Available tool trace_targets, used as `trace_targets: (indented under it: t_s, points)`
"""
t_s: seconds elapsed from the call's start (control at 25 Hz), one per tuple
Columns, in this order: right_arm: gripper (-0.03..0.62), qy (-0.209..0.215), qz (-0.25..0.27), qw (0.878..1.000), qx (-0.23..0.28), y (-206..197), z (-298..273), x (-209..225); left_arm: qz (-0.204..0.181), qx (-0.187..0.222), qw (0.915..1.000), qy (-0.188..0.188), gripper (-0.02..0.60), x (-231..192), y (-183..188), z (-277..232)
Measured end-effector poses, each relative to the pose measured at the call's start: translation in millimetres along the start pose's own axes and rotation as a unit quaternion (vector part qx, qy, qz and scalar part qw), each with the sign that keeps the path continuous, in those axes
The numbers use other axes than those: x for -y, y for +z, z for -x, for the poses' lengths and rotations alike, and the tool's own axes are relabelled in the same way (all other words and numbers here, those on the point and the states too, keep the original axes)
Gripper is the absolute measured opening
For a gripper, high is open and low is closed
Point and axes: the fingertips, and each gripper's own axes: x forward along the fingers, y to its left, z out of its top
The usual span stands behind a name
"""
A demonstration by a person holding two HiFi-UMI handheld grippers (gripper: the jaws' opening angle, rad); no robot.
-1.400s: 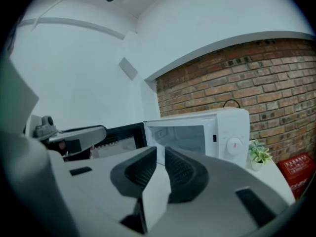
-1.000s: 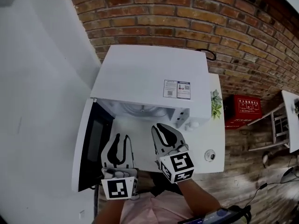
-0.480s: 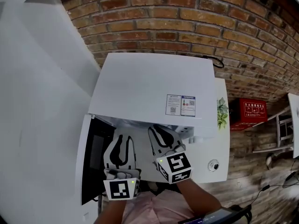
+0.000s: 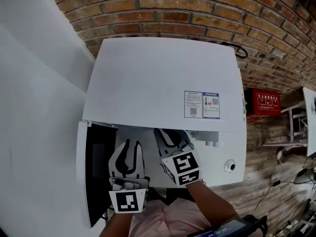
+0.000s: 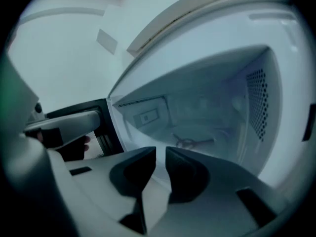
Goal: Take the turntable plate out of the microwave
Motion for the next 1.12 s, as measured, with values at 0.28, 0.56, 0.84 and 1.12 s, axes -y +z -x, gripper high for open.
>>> trace_targets:
  t_s: [0.28, 0.56, 0.84, 1.12]
  points:
    - [0.074, -0.028, 0.009, 0.998, -0.052, -37, -42, 11, 0.028, -0.031, 0.9991, -0.009, 0.095, -10, -38, 8]
    - [0.050, -0.047, 0.047, 0.995, -0.079, -40, -58, 6, 0.046, -0.038, 0.9981, -0.016, 0.095, -19, -50, 14]
    - [0.043, -0.028, 0.058, 0.993, -0.102, -48, -52, -8, 0.054, -0.037, 0.9976, -0.024, 0.095, -21, -47, 14]
    - [0.093, -0.054, -0.137, 0.989, -0.016, -45, -11, 6, 0.051, -0.037, 0.9975, -0.032, 0.095, -22, -36, 14]
